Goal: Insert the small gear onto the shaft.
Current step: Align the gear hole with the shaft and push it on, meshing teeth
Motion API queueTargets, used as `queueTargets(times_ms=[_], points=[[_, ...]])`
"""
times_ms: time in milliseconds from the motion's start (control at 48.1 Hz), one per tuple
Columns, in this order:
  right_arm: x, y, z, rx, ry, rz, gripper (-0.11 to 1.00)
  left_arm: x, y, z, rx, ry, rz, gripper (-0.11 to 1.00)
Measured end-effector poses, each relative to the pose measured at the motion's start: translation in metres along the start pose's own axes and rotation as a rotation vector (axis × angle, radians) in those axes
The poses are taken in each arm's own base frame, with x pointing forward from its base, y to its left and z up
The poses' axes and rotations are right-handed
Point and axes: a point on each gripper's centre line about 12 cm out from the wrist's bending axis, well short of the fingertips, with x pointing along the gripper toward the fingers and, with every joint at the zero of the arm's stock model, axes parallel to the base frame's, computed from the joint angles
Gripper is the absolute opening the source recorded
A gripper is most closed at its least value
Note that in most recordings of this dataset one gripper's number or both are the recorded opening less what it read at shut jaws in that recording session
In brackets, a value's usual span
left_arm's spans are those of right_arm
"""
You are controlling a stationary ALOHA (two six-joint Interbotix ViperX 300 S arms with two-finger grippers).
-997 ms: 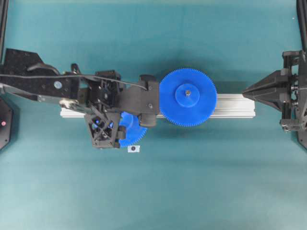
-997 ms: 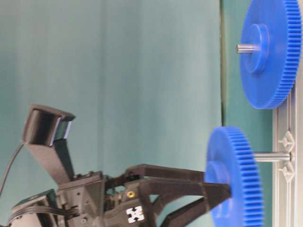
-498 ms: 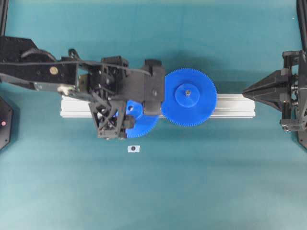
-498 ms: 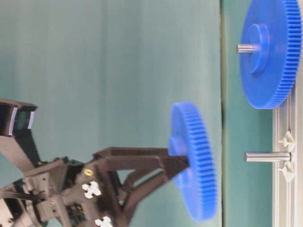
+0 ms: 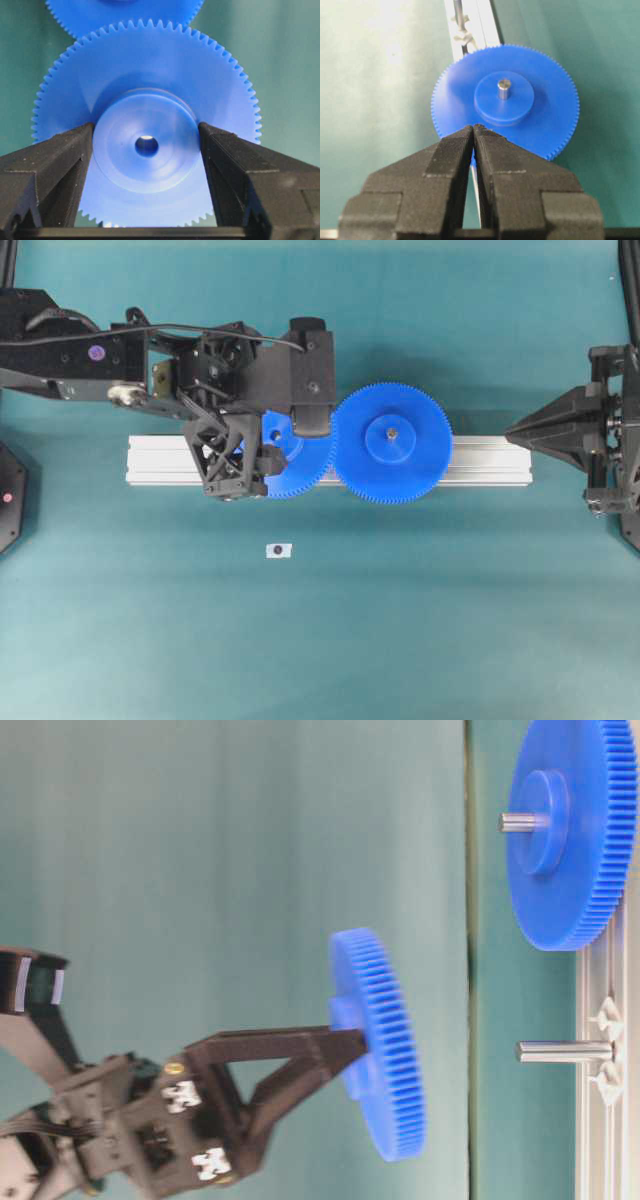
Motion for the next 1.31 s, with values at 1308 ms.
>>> queueTargets(times_ms=[1308], points=[[-0.007, 0.000, -0.003, 0.023, -0.024, 0.003, 0.17, 0.065, 0.003, -0.041, -0.012, 0.154, -0.001, 0.72]])
